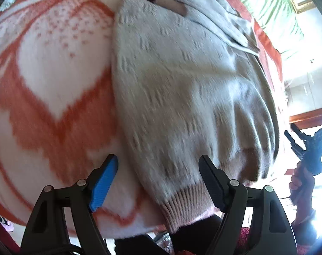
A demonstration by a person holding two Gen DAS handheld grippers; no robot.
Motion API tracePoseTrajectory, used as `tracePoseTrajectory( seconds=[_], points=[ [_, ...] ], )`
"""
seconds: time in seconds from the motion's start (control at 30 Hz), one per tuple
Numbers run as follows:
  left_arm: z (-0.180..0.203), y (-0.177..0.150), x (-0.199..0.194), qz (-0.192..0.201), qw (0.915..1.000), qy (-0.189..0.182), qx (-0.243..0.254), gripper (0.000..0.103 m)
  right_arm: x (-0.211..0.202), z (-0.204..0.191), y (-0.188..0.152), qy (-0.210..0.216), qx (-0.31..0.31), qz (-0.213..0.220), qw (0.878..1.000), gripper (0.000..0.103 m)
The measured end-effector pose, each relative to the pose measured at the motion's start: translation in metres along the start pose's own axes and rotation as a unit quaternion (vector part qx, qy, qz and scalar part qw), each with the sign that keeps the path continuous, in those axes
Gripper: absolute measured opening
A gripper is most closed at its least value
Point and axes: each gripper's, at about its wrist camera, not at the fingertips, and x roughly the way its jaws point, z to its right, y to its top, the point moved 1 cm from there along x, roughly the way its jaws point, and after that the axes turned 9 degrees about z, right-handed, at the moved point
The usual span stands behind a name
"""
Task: Fold small clothes
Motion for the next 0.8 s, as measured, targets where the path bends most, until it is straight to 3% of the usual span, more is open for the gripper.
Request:
tracePoseTrajectory(
  seconds=[0.13,0.3,0.67,0.8],
  points=[
    [0.007,-0.017,0.002,-0.012,0.9997,-0.021,-0.002,0.080,-0.011,0.012,-0.018,-0.011,0.007,-0.006,1.000,0.068],
    [0.011,-0.028,0.017,-0.041,0.9950,-0.083,-0.037,0.083,-0.019,0.019,-0.035,-0.010,0.006,-0.014,1.000,0.068],
    [0.018,-0.038,0.020,-0.014,0.9945,-0.093,-0.047,0.079,-0.022,0.029,-0.070,-0.007,0.001,-0.025,1.000,0.068],
    [0.026,-0.038,0.021,-0.016,0.9951,-0.090,-0.036,0.070,-0.019,0.026,-0.073,0.005,0.000,-0.030,1.000,0.067]
  ],
)
